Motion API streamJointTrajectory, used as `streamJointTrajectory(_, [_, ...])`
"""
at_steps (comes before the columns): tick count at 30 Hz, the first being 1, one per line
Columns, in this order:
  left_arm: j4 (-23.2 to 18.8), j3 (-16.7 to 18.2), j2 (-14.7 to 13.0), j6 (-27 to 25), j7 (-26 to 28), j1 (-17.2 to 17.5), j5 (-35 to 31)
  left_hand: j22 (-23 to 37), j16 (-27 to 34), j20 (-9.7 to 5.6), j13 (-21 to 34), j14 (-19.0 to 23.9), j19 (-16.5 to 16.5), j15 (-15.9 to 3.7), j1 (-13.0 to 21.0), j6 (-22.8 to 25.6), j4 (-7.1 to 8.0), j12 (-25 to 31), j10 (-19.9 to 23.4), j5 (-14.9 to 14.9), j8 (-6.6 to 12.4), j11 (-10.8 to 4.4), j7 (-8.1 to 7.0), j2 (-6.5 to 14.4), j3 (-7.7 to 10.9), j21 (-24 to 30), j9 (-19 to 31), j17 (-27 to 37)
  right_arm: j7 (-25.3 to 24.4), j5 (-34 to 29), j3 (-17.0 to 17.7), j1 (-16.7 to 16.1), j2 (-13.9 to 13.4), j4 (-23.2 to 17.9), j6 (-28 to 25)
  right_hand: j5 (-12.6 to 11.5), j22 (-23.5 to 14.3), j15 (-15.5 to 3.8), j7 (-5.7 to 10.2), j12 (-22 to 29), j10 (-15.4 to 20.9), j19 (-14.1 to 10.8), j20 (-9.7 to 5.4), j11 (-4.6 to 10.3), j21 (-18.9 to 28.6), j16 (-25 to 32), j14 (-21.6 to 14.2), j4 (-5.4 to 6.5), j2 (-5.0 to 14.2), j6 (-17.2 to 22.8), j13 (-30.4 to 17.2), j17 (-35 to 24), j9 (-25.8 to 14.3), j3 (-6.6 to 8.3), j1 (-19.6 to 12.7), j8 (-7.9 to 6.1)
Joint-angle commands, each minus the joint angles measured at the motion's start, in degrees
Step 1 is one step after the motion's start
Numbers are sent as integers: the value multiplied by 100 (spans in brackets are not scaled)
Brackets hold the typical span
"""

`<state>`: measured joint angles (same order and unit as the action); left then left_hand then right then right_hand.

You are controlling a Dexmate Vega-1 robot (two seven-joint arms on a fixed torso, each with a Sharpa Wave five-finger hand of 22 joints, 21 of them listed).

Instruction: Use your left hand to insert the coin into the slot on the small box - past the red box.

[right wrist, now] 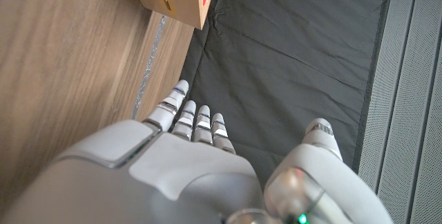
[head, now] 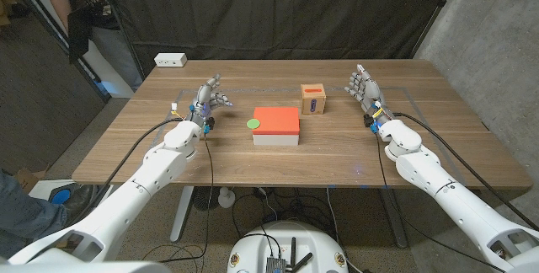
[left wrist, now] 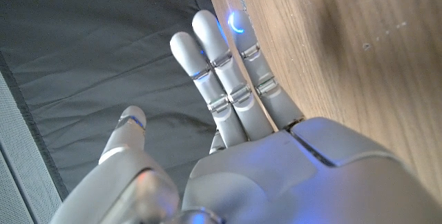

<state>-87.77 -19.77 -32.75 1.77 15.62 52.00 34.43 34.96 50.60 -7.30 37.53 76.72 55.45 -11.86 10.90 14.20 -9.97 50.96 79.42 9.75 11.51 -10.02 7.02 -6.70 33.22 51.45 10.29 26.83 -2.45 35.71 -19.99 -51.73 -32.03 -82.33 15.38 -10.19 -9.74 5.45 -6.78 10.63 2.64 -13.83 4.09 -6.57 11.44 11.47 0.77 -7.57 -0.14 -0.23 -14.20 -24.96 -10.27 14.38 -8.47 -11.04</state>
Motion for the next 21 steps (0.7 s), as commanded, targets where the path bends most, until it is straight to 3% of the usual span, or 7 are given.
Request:
streamJointTrajectory(1, [-91,-50,-44,-306,179,-49,-70,495,462,-266,598,349,358,-35,167,354,32,679,188,7,35,-188,53,19,69,509,30,244,-73,-47,-4,-27,8,-77,1,-31,-32,17,-283,58,48,-44,40,-45,16,35,-22,-27,17,36,3,-11,-23,42,-54,-27])
streamJointTrajectory(4, [-149,-65,-81,-416,207,-54,-81,841,1129,-474,828,458,703,-39,175,606,62,1102,195,8,34,-189,34,13,124,881,42,687,-82,-50,-2,-31,13,-81,9,-30,-32,20,-282,61,59,-43,42,-41,14,37,-29,-31,20,42,16,-4,-23,45,-60,-28])
streamJointTrajectory(7, [-154,-40,-62,-407,186,-36,-23,1849,1969,-483,868,384,890,-18,-90,832,152,1450,190,12,8,-187,-10,89,300,1542,48,1391,-86,-73,-2,-40,0,-87,21,-30,-32,17,-279,61,63,-45,44,-39,13,39,-33,-35,22,47,27,2,-23,47,-65,-28])
streamJointTrajectory(9, [-140,-24,-48,-388,133,-26,35,2257,2001,-488,939,318,814,-12,-156,872,135,1624,169,25,-11,-201,15,118,420,1720,42,1338,-84,-57,6,-55,-12,-108,3,-29,-33,24,-275,61,66,-50,43,-41,14,38,-32,-37,23,47,35,6,-23,49,-68,-28])
streamJointTrajectory(21, [-335,11,-103,-479,116,98,154,2470,2280,-495,830,330,774,-9,-244,1066,93,1786,184,35,1,-193,27,142,670,1742,37,1441,-127,-66,29,-113,-65,-216,-36,-26,-33,18,-248,66,93,-58,53,-38,11,40,-43,-57,45,111,80,30,-24,71,-110,-48])
